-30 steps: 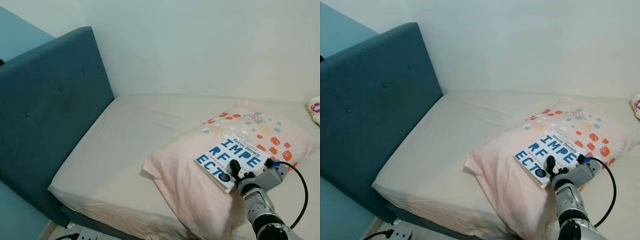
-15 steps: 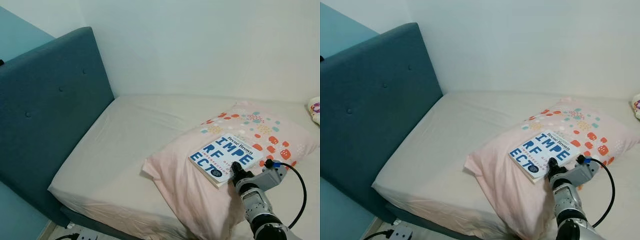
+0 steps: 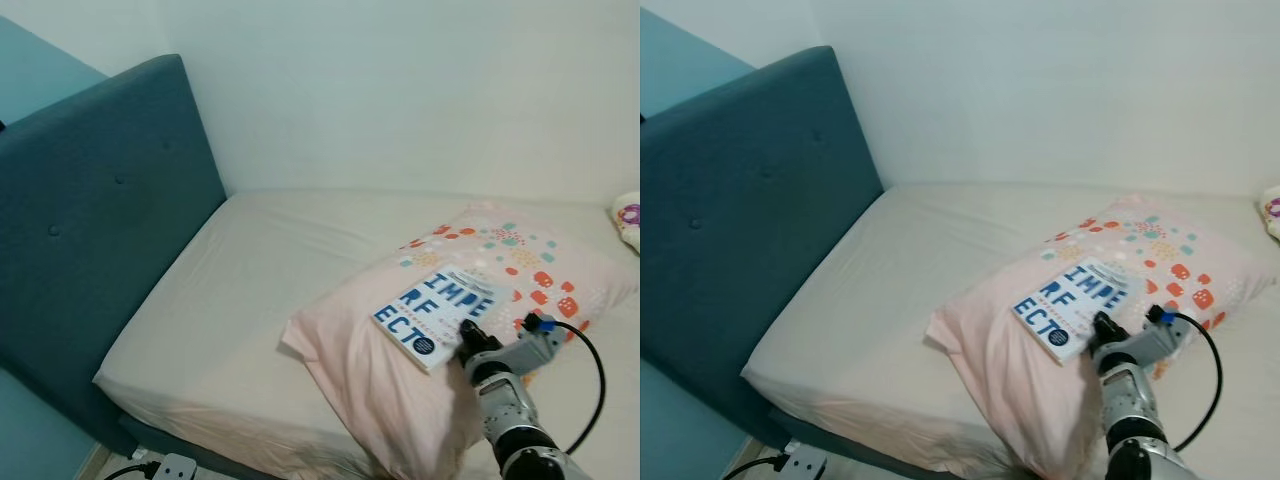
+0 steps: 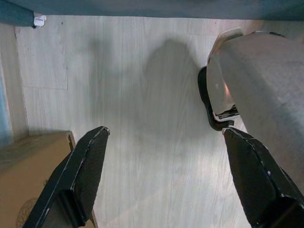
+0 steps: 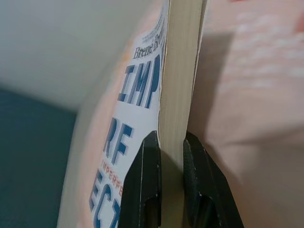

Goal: Clean up the room

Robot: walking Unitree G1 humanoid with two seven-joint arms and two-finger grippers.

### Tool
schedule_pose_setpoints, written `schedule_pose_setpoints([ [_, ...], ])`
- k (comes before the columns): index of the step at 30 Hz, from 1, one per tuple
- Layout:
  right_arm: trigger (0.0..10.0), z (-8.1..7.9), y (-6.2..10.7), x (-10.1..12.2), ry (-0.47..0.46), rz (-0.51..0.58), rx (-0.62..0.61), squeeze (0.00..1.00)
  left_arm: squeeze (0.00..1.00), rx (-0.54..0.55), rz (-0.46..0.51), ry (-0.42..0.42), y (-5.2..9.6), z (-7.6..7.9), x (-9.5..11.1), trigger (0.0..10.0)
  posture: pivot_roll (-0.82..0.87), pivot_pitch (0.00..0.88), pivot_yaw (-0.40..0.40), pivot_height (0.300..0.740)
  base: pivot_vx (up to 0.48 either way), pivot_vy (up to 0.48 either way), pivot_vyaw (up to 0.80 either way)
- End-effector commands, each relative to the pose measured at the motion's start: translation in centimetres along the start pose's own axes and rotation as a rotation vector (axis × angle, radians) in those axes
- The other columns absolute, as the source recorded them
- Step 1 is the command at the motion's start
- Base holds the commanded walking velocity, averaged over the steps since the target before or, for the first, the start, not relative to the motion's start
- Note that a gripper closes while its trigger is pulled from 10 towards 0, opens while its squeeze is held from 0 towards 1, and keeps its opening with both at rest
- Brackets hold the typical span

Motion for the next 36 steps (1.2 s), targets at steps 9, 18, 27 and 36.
schedule_pose_setpoints([
  [9,10.0,-8.9,2.1,-7.1,0.043,-0.28,0.554,0.0,0.0,-0.011,0.019,-0.011,-0.6,0.7,2.2,10.0,-0.2,0.0,0.1,0.641,0.0,0.0,0.0],
  [18,10.0,-10.2,4.1,-11.1,0.146,-0.465,0.674,0.0,0.0,-0.007,0.038,-0.017,-0.8,0.4,3.5,10.0,-0.22,0.0,0.125,0.641,0.0,0.0,0.0],
  [27,10.0,-7.0,5.3,-14.2,0.331,-0.63,0.573,0.0,0.0,0.004,0.037,-0.012,-0.8,0.0,3.6,10.0,-0.24,0.0,0.131,0.641,0.0,0.0,0.0],
  [36,10.0,-2.6,7.7,-17.6,0.446,-0.819,0.422,0.0,0.0,0.064,0.045,0.085,-0.7,-1.2,3.8,10.0,-0.24,0.0,0.125,0.66,0.0,0.0,0.0],
])
Point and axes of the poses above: a point about 5 cm out from each wrist's last joint towards the gripper, its own y axis pointing back from the gripper into the wrist, its own x axis along the axis of the wrist's last joint, z = x × y, the point moved 6 cm from there along -y, pointing out of the wrist towards the gripper, and after that the axes turned 10 degrees about -y, right-handed, at the moved point
